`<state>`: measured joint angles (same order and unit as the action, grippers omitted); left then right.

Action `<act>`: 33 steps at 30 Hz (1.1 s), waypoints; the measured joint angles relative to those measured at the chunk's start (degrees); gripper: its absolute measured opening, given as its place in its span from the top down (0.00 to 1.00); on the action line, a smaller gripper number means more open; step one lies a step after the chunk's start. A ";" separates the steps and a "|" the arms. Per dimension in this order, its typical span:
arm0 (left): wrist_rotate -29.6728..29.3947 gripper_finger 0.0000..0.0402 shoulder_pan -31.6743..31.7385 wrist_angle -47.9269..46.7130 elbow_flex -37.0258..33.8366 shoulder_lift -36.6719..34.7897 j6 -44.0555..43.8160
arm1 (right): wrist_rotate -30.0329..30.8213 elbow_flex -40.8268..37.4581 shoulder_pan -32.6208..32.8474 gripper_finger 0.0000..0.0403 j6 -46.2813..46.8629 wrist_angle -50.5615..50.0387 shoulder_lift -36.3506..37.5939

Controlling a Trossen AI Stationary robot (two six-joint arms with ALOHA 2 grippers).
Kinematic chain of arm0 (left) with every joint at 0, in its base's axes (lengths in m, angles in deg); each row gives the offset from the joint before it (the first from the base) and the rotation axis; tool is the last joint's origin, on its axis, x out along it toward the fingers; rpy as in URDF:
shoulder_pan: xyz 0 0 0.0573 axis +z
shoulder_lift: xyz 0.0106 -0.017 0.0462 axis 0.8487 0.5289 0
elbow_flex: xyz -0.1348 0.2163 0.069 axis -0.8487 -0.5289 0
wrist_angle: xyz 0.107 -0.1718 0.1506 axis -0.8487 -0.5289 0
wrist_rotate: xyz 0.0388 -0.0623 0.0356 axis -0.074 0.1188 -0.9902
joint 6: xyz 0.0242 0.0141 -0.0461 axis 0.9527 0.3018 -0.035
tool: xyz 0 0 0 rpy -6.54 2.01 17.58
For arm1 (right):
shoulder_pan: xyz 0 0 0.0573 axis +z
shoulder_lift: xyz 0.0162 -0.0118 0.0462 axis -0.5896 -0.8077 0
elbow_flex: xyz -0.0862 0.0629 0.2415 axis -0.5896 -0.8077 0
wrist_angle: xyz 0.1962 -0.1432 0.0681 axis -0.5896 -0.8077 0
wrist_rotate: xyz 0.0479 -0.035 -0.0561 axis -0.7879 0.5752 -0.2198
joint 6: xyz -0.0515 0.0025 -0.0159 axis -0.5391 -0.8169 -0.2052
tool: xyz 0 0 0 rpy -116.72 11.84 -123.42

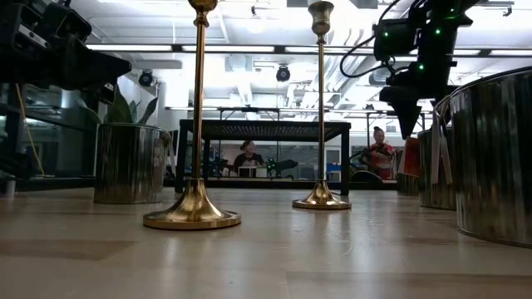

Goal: Pick & Place candle stick holders
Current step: Put the brown scented candle on the shelf

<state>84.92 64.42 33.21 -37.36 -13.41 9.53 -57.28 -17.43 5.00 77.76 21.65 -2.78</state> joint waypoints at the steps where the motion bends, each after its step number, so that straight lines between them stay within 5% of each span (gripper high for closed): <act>1: 0.02 1.00 0.00 0.00 0.00 0.02 0.00 | 1.00 0.00 0.22 0.09 0.68 0.00 0.19; 33: 0.00 1.00 0.00 0.00 0.00 0.01 0.00 | -2.58 -0.13 -3.86 0.09 0.73 2.34 -7.83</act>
<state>84.92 64.42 33.21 -37.36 -13.39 9.53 -59.87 -17.56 1.14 78.48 23.99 -10.61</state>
